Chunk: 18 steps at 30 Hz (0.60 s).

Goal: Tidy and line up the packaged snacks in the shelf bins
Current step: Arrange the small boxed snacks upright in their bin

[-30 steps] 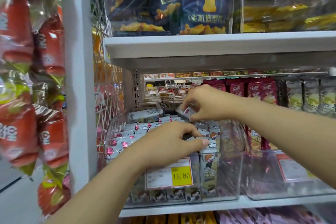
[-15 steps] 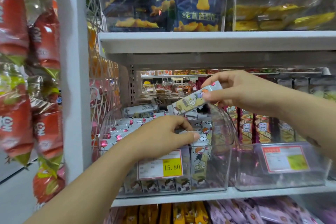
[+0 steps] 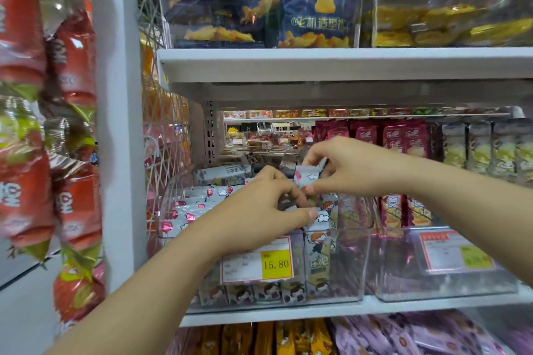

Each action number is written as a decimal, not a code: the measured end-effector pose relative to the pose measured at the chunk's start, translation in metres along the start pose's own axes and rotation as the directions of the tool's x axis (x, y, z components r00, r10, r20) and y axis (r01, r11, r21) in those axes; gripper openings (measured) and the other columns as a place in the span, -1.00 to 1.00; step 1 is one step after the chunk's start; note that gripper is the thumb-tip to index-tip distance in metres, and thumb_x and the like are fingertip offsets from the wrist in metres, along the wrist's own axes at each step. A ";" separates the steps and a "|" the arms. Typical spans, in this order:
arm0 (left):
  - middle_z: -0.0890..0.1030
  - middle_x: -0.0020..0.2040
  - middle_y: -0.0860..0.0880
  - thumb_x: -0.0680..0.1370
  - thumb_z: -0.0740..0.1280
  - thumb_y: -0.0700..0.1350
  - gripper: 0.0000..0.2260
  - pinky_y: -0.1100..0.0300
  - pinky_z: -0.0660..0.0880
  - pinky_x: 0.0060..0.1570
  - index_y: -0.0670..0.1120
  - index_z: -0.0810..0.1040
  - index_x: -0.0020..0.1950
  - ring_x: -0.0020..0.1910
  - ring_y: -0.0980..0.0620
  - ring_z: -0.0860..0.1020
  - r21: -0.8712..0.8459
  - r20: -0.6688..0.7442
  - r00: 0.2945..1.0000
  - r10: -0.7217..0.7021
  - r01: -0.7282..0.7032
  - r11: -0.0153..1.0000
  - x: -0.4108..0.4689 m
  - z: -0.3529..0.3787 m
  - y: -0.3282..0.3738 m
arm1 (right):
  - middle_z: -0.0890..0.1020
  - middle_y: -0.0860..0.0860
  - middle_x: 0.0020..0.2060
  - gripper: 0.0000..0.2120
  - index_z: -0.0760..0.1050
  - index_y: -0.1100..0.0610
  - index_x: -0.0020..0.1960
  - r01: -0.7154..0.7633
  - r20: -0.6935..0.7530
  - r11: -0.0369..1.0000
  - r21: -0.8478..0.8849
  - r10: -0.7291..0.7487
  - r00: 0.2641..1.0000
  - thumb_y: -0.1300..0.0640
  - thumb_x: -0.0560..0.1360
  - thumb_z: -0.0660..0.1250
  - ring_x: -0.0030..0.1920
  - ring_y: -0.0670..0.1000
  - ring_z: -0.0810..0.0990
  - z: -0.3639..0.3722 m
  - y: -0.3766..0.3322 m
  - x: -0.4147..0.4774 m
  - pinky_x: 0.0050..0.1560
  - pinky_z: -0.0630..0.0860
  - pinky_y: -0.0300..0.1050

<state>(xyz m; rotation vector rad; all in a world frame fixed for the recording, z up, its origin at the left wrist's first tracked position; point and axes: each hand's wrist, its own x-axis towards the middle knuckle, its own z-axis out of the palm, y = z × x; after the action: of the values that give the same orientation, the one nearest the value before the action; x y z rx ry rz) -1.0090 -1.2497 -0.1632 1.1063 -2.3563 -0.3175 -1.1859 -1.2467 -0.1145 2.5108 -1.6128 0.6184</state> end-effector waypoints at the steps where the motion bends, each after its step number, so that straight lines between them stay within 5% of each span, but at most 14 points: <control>1: 0.31 0.11 0.16 0.49 0.29 0.22 -0.79 0.32 0.39 -0.05 0.14 0.51 0.02 -0.03 0.18 0.45 0.003 -0.004 1.000 -0.003 0.003 1.000 0.000 0.000 0.000 | 0.49 -0.22 -0.24 -0.74 0.51 0.06 0.09 0.013 0.024 0.999 -0.045 -0.012 1.000 0.01 0.45 0.41 -0.25 -0.26 0.46 0.004 -0.001 0.003 -0.34 0.31 -0.40; 4: 0.25 0.21 0.21 0.50 0.29 0.20 -0.75 0.34 0.38 -0.01 0.13 0.44 0.09 0.10 0.18 0.44 0.008 -0.012 1.000 0.004 -0.004 1.000 -0.001 0.000 0.000 | 0.61 -0.14 -0.13 -0.85 0.57 0.06 0.05 0.076 0.132 0.992 -0.098 -0.063 0.989 0.06 0.50 0.36 -0.16 -0.19 0.54 0.009 -0.002 0.008 -0.19 0.45 -0.38; 8: 0.47 0.20 0.16 0.52 0.23 0.24 -0.69 0.12 0.44 0.16 0.13 0.43 0.19 0.14 0.16 0.47 0.057 0.012 1.000 -0.026 0.025 0.998 0.000 0.001 0.001 | 0.64 -0.11 0.01 -0.79 0.56 0.01 0.13 0.097 0.289 0.988 -0.117 -0.059 0.955 0.19 0.54 0.28 0.03 -0.15 0.59 0.006 0.002 0.008 0.11 0.51 -0.18; 10: 0.50 0.21 0.15 0.52 0.21 0.25 -0.66 0.14 0.43 0.17 0.12 0.47 0.21 0.14 0.16 0.48 0.083 0.021 0.999 -0.040 0.038 0.996 0.000 0.001 0.001 | 0.67 -0.11 -0.01 -0.80 0.58 -0.01 0.11 0.071 0.234 0.996 -0.058 -0.055 0.971 0.18 0.52 0.31 -0.01 -0.21 0.60 0.003 0.008 0.009 0.07 0.51 -0.27; 13: 0.48 0.26 0.18 0.52 0.20 0.27 -0.64 0.18 0.40 0.18 0.13 0.48 0.22 0.18 0.19 0.45 0.084 0.024 0.998 -0.050 0.048 0.995 0.000 0.001 0.000 | 0.65 -0.13 0.01 -0.81 0.59 0.01 0.11 -0.002 -0.069 0.997 -0.079 -0.004 0.998 0.16 0.51 0.34 -0.05 -0.23 0.56 -0.001 0.026 0.018 -0.05 0.42 -0.45; 15: 0.47 0.27 0.18 0.52 0.19 0.27 -0.63 0.20 0.39 0.17 0.13 0.47 0.23 0.19 0.20 0.44 0.073 0.029 0.998 -0.052 0.050 0.996 0.000 0.001 0.000 | 0.62 -0.08 0.07 -0.76 0.56 0.04 0.17 -0.071 -0.168 0.990 -0.124 0.050 0.985 0.13 0.50 0.35 0.01 -0.15 0.53 -0.002 0.037 0.027 0.05 0.44 -0.31; 18: 0.46 0.28 0.19 0.52 0.19 0.26 -0.63 0.22 0.38 0.14 0.13 0.46 0.25 0.19 0.21 0.43 0.062 0.032 0.998 -0.052 0.050 0.997 0.000 0.001 0.001 | 0.60 0.02 0.13 -0.60 0.49 0.08 0.28 -0.126 -0.115 0.976 -0.179 0.106 0.988 0.06 0.46 0.39 0.08 0.01 0.54 0.001 0.043 0.042 0.12 0.47 -0.12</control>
<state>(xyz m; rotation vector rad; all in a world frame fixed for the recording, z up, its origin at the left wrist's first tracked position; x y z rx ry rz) -1.0098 -1.2494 -0.1635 1.2006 -2.3841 -0.2859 -1.2091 -1.3017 -0.1051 2.2282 -1.7032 0.5720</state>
